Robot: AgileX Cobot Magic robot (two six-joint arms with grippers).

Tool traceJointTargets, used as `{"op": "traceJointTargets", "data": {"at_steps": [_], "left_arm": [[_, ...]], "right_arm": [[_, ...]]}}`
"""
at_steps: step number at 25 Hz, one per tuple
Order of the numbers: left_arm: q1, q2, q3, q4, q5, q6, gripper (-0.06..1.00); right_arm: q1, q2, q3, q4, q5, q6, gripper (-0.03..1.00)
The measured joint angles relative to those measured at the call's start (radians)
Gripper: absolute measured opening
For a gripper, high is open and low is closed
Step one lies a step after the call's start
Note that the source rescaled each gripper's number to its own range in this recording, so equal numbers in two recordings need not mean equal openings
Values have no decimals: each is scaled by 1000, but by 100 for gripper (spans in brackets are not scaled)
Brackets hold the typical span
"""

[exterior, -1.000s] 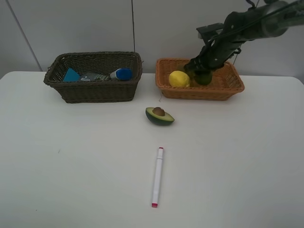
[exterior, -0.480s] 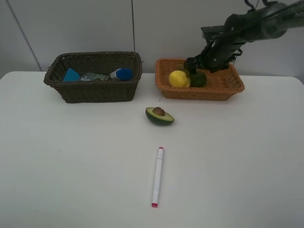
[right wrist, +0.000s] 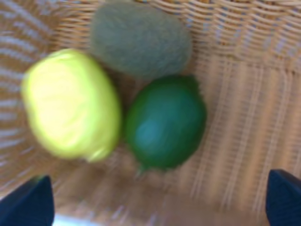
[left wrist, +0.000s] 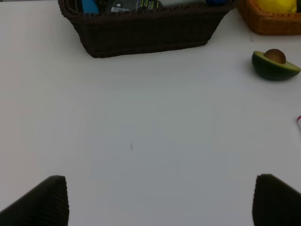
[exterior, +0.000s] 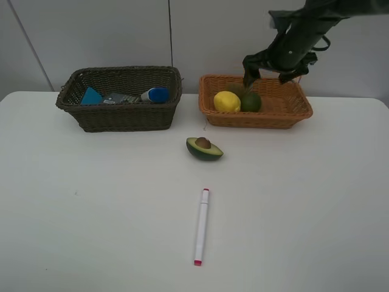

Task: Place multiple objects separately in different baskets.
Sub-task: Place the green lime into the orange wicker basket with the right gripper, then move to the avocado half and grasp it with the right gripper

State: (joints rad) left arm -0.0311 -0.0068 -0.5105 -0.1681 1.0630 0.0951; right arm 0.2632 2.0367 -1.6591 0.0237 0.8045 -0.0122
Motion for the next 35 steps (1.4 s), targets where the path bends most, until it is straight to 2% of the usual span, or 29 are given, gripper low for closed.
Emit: {"op": "traceJointTargets", "data": {"at_steps": [5, 7, 9, 11, 15, 21, 35], "left_arm": [[0, 0, 0, 0, 0, 0, 100], [0, 0, 0, 0, 0, 0, 100], [0, 0, 0, 0, 0, 0, 100], [0, 0, 0, 0, 0, 0, 100], [0, 0, 0, 0, 0, 0, 100], [0, 0, 0, 0, 0, 0, 100], [0, 0, 0, 0, 0, 0, 100]], "right_arm": [[34, -84, 0, 37, 309, -1, 99], [59, -86, 0, 50, 385, -1, 99], [93, -86, 0, 57, 406, -3, 99], [138, -86, 0, 59, 404, -20, 99], [221, -81, 0, 60, 341, -58, 99], [293, 4, 0, 61, 269, -87, 99], [315, 184, 0, 63, 93, -132, 99]]}}
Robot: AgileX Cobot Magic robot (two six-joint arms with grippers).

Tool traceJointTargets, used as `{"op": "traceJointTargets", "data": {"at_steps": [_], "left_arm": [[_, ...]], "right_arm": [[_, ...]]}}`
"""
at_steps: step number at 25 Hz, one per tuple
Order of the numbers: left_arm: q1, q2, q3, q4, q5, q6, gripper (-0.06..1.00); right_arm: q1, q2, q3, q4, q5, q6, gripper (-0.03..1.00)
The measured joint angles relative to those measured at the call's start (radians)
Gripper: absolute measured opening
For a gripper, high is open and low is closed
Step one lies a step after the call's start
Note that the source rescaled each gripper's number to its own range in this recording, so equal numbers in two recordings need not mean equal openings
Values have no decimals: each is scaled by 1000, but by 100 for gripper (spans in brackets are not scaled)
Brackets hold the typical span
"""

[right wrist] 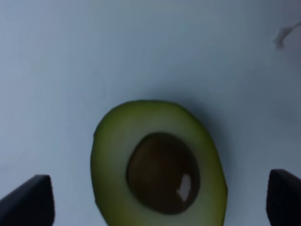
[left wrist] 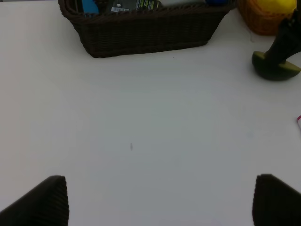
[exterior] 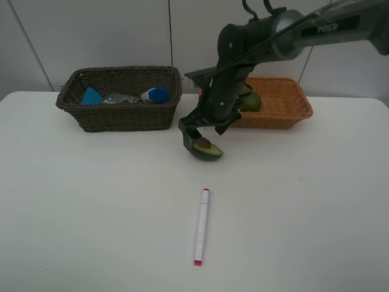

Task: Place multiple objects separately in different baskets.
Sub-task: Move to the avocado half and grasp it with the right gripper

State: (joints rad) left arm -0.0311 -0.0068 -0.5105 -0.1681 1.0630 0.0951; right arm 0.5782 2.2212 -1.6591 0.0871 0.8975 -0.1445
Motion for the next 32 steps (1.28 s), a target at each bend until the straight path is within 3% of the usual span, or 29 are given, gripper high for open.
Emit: {"op": "traceJointTargets", "data": {"at_steps": [6, 19, 21, 25, 32], "left_arm": [[0, 0, 0, 0, 0, 0, 100], [0, 0, 0, 0, 0, 0, 100], [0, 0, 0, 0, 0, 0, 100], [0, 0, 0, 0, 0, 0, 100], [0, 0, 0, 0, 0, 0, 100]], "right_arm": [[0, 47, 0, -5, -58, -16, 99], [0, 95, -1, -10, -87, -25, 98], [0, 98, -1, -13, -86, -34, 91], [0, 94, -1, 4, -52, -72, 62], [0, 37, -1, 47, 5, -71, 60]]}}
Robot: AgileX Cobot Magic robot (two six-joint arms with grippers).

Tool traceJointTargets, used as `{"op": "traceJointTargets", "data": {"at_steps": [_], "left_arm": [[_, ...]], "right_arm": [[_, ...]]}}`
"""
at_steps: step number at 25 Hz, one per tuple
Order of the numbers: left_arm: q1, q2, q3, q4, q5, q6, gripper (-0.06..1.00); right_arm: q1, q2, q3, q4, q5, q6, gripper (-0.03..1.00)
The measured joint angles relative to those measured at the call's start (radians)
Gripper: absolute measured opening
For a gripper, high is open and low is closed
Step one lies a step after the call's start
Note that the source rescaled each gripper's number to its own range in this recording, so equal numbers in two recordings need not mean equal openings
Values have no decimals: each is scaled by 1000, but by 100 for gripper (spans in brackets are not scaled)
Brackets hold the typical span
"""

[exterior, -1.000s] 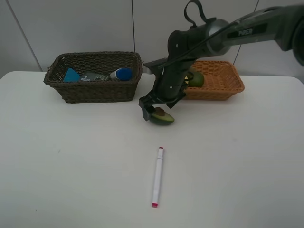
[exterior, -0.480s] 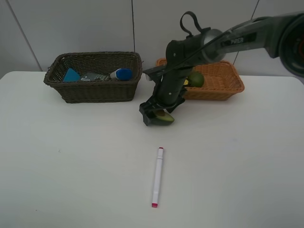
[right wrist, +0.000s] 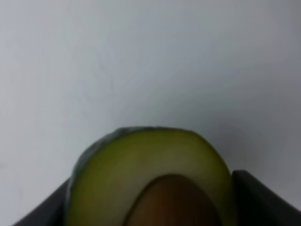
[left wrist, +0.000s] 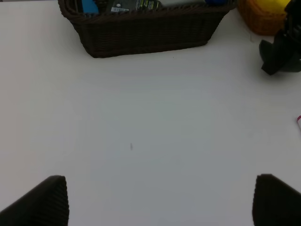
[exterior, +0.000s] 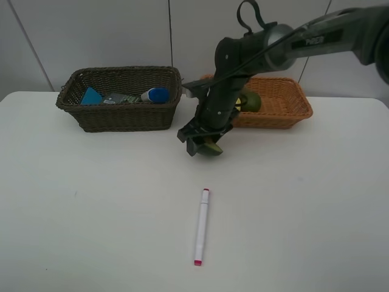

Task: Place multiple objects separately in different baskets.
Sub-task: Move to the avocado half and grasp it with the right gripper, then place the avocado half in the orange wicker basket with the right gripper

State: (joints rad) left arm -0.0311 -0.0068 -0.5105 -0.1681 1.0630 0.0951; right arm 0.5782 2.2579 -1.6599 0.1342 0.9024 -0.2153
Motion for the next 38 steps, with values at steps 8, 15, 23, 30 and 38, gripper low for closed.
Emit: {"op": "traceJointTargets", "data": {"at_steps": [8, 15, 23, 30, 38], "left_arm": [[0, 0, 0, 0, 0, 0, 100], [0, 0, 0, 0, 0, 0, 100], [0, 0, 0, 0, 0, 0, 100], [0, 0, 0, 0, -1, 0, 100], [0, 0, 0, 0, -1, 0, 100]], "right_arm": [[-7, -148, 0, -127, 6, 0, 60], [-180, -165, -15, -164, -127, 6, 60], [-392, -138, -15, -152, -348, 107, 60], [-435, -76, -16, -146, -336, 155, 96], [-443, -156, -16, -146, -230, 234, 99]]}}
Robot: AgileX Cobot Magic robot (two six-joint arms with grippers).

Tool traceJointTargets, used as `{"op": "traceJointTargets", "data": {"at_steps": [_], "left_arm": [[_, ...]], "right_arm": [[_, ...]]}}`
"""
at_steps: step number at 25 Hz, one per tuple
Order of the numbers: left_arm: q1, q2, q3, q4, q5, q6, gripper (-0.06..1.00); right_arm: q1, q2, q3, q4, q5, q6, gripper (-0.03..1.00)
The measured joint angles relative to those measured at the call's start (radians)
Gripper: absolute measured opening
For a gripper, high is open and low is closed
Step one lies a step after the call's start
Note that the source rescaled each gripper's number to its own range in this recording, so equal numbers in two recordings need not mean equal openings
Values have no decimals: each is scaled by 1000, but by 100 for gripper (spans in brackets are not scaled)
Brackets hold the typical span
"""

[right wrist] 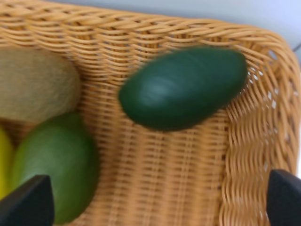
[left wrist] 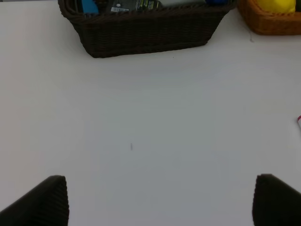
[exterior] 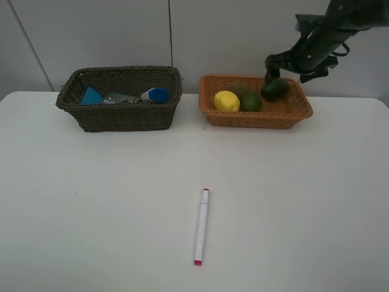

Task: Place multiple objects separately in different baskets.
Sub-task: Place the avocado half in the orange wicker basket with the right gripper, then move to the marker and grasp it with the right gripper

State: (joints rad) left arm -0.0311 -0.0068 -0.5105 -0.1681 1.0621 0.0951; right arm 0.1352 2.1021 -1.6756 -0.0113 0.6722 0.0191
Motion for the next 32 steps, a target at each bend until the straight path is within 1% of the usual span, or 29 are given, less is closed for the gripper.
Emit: {"op": "traceJointTargets", "data": {"at_steps": [3, 6, 8, 9, 11, 15, 18, 20, 23, 24, 27, 30, 32], "left_arm": [[0, 0, 0, 0, 0, 0, 100], [0, 0, 0, 0, 0, 0, 100], [0, 0, 0, 0, 0, 0, 100], [0, 0, 0, 0, 0, 0, 100], [0, 0, 0, 0, 0, 0, 100], [0, 0, 0, 0, 0, 0, 100], [0, 0, 0, 0, 0, 0, 100], [0, 0, 0, 0, 0, 0, 100], [0, 0, 0, 0, 0, 0, 100], [0, 0, 0, 0, 0, 0, 100], [0, 0, 0, 0, 0, 0, 100], [0, 0, 0, 0, 0, 0, 100], [0, 0, 0, 0, 0, 0, 100]], "right_arm": [[0, -55, 0, 0, 121, 18, 99], [1, -88, -3, 11, 295, 20, 99], [1, -97, -3, 11, 444, 21, 99], [2, -100, -3, 11, 492, 21, 99], [9, -115, 19, 11, 528, 37, 99], [52, -196, 151, 30, 543, 127, 99], [116, -260, 283, 58, 543, 188, 99], [191, -297, 370, 68, 543, 246, 99], [333, -334, 483, 81, 531, 350, 99], [387, -336, 514, 89, 512, 389, 99], [516, -335, 565, 108, 386, 484, 99], [607, -329, 571, 124, 243, 570, 99], [660, -307, 571, 138, 165, 617, 99]]}}
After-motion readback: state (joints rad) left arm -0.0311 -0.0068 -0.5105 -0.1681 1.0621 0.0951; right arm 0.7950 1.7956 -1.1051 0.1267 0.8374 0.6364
